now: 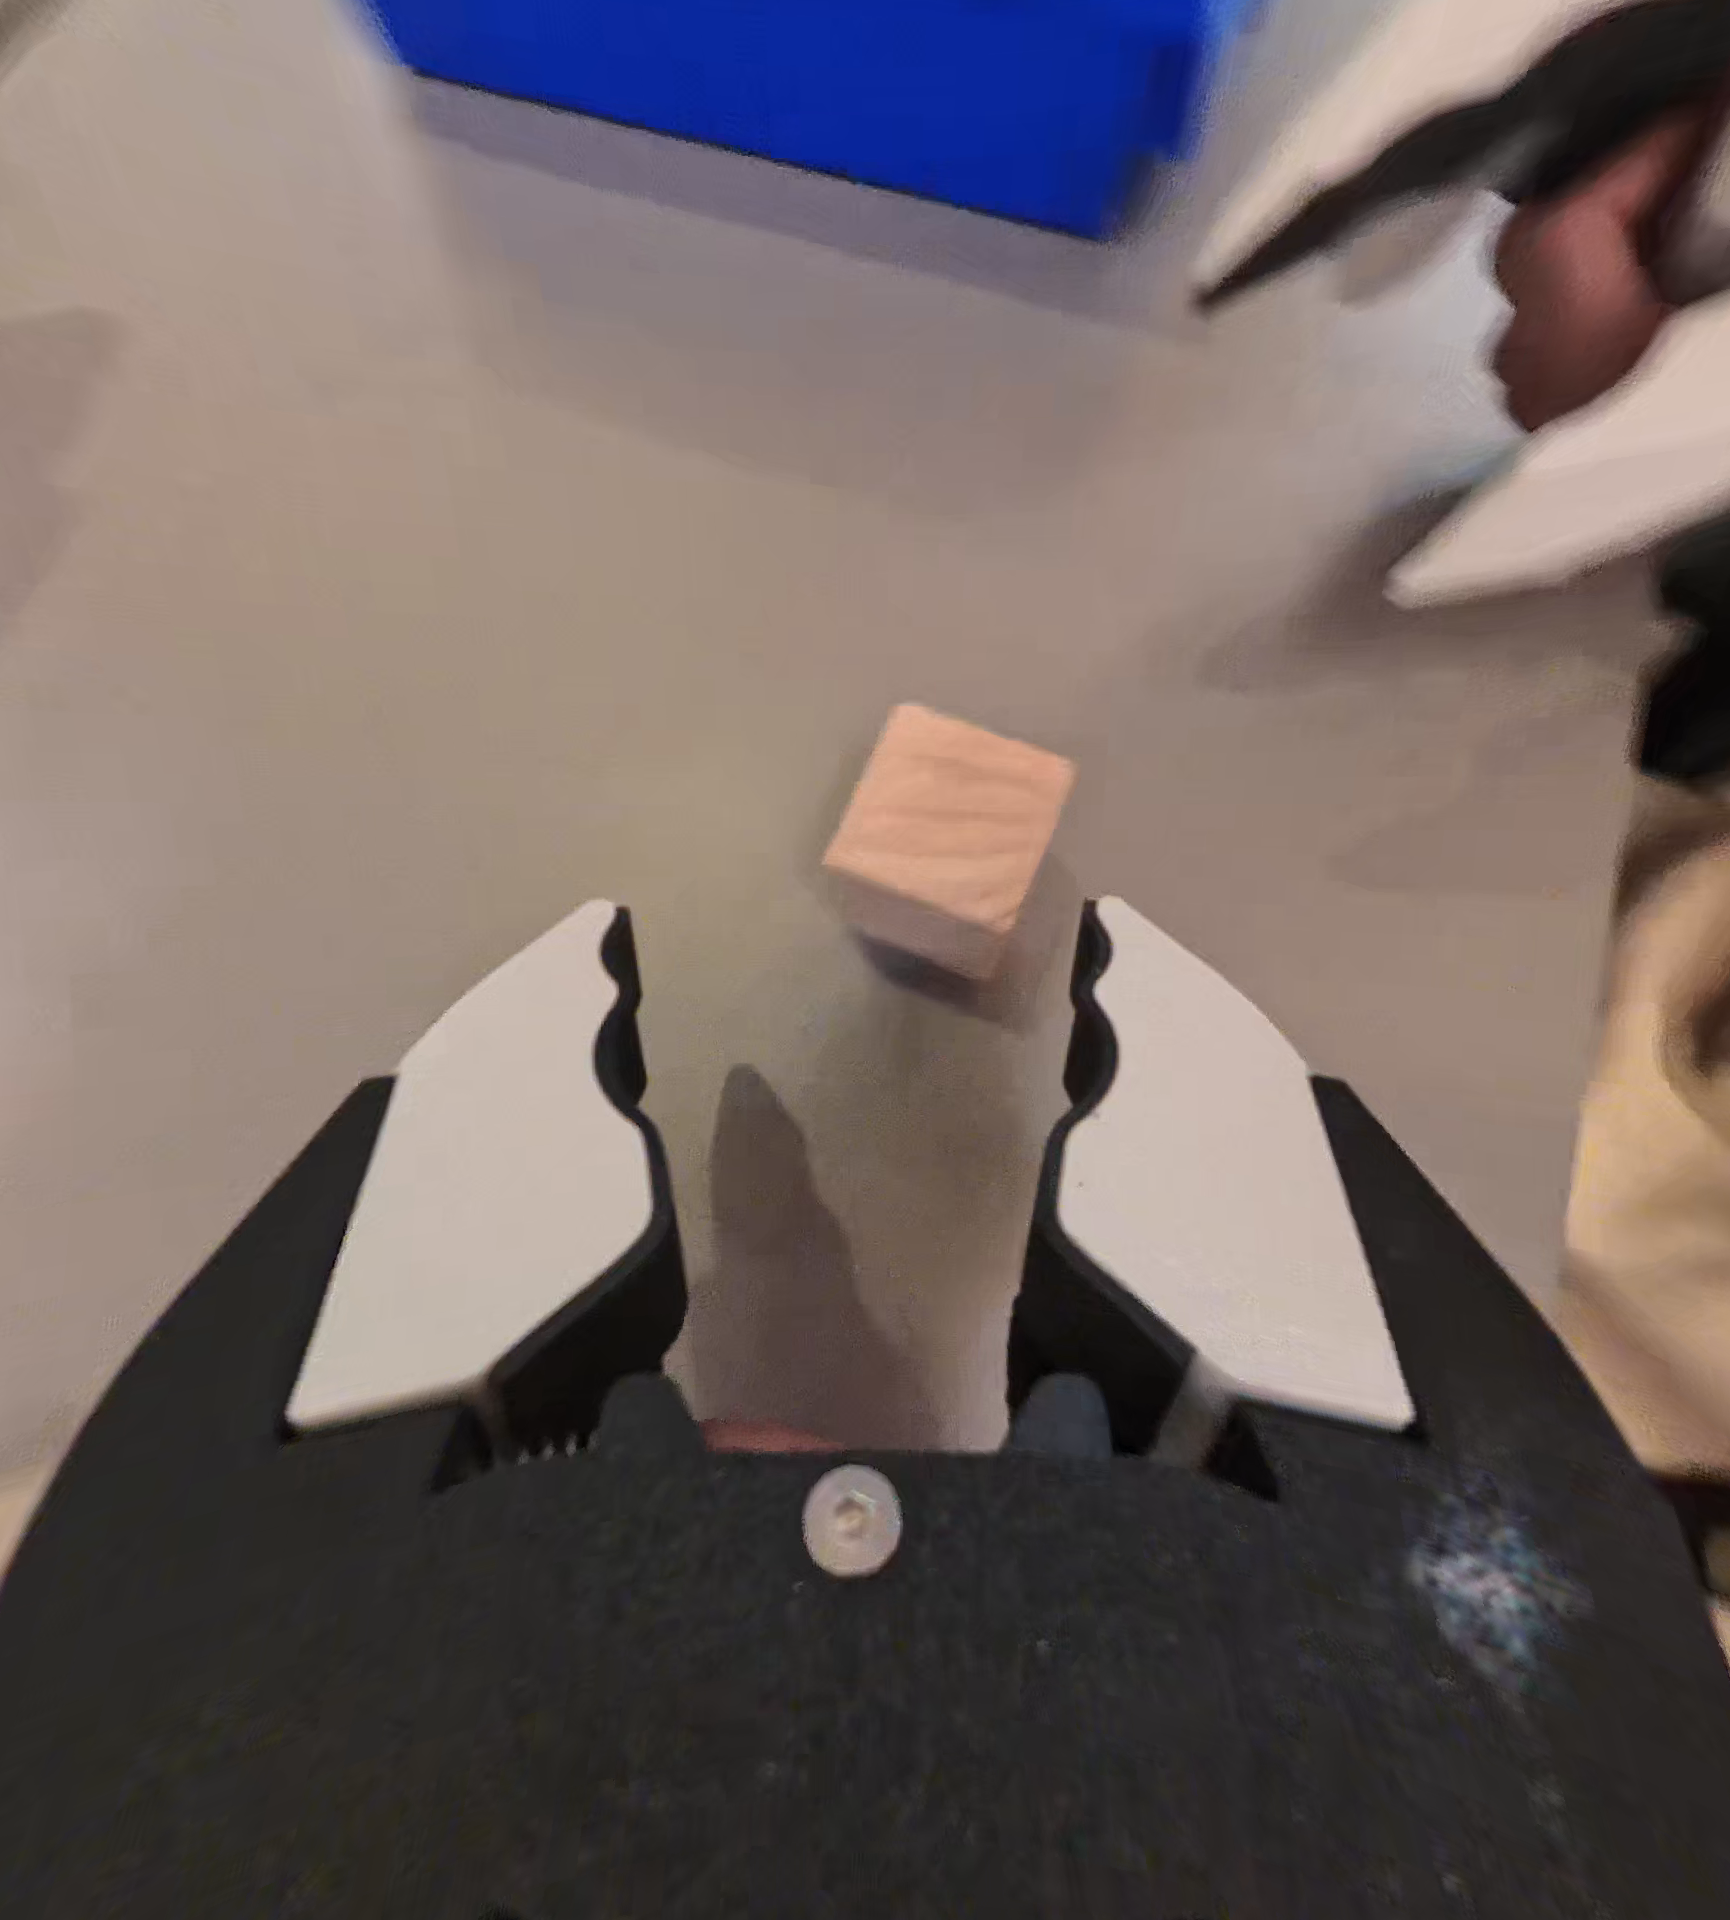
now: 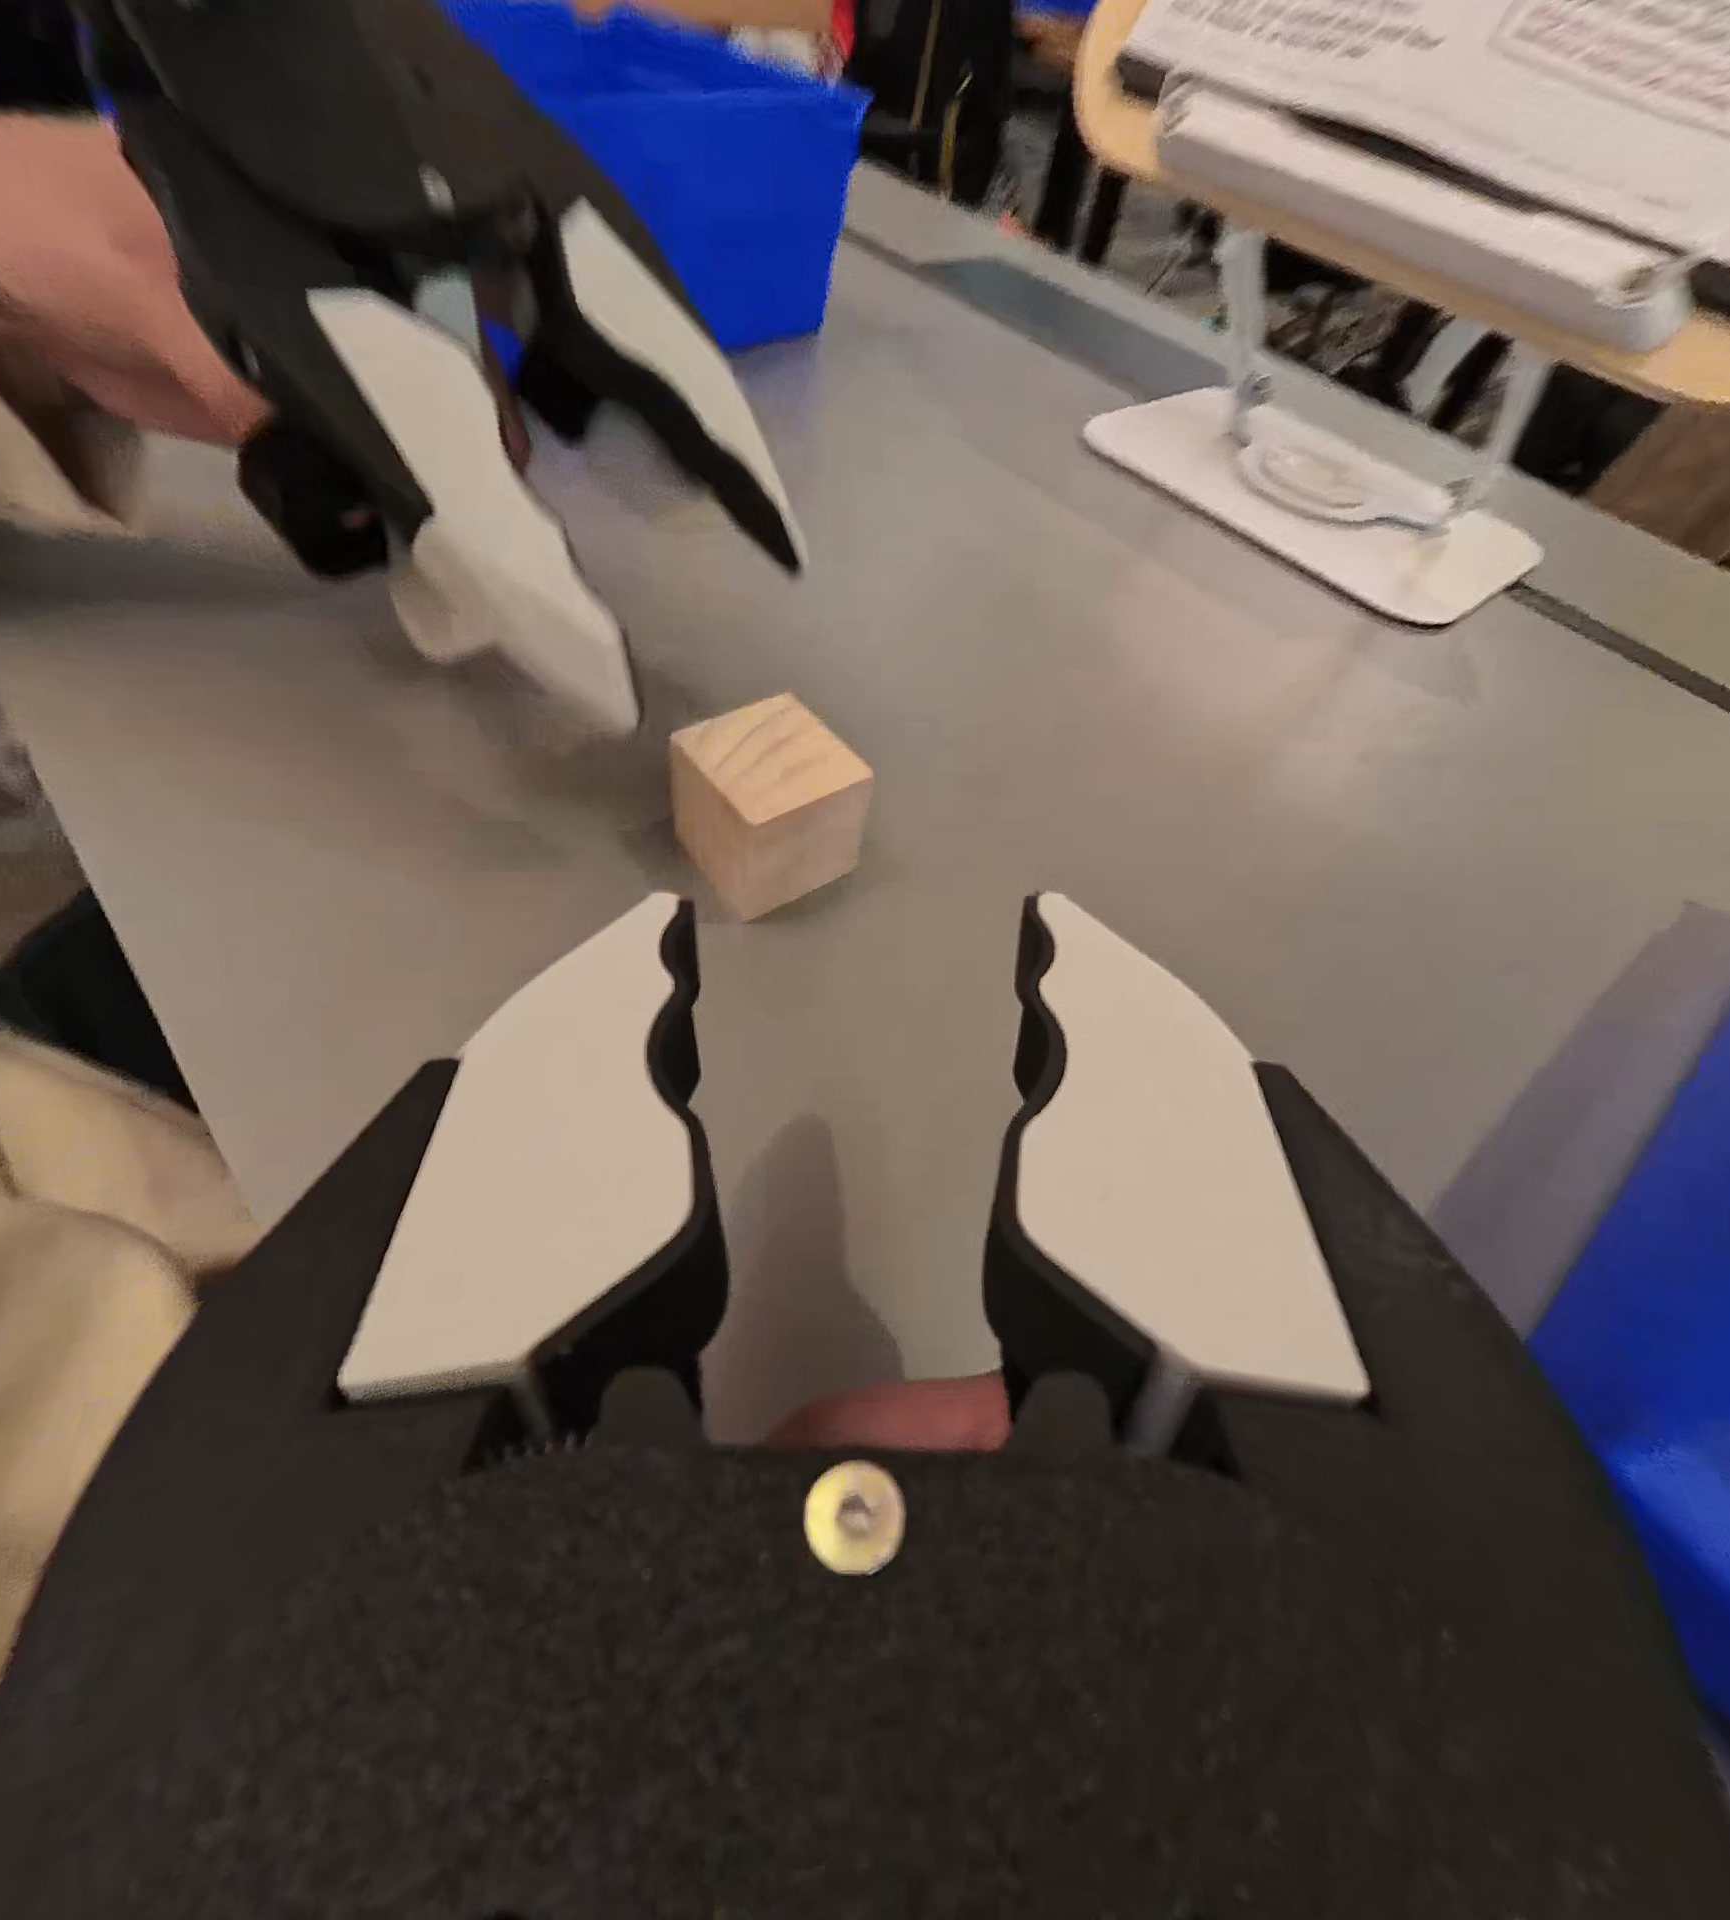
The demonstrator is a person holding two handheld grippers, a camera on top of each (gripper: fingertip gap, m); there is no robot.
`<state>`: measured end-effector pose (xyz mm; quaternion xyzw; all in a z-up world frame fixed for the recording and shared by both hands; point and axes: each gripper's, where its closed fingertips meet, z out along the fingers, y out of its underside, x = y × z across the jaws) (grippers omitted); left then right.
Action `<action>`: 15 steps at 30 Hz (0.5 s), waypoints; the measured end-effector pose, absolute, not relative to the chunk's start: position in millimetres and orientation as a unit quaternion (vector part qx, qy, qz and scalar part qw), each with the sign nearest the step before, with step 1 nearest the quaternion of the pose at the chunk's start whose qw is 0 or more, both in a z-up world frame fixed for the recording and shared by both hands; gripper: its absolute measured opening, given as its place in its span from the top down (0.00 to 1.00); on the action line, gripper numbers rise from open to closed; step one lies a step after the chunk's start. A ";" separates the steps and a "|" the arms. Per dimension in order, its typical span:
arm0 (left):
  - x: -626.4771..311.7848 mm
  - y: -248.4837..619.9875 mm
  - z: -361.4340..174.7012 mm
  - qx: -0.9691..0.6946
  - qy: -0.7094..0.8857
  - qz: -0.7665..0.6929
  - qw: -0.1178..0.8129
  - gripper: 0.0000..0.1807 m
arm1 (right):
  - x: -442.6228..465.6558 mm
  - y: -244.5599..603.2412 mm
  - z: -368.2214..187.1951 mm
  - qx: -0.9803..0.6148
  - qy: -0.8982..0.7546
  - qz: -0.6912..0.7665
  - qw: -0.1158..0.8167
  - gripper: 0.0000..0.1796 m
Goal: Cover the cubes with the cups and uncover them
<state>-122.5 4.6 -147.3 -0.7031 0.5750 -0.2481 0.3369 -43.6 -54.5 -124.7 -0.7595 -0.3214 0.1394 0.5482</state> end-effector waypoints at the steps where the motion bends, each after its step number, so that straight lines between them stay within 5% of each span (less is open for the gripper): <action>1: -135.9 10.7 -144.5 -0.731 0.526 -0.230 0.369 0.58 | -48.1 -54.1 -129.5 -0.767 -0.351 0.133 0.521 0.67; 6: -208.3 5.0 -143.3 -0.792 0.347 -0.148 0.480 0.61 | -73.1 -43.5 -142.3 -0.770 -0.518 0.076 0.364 0.65; 15: -220.2 -19.4 -140.0 -0.799 0.329 -0.158 0.478 0.60 | -108.7 -7.9 -175.5 -0.771 -0.625 0.033 0.118 0.67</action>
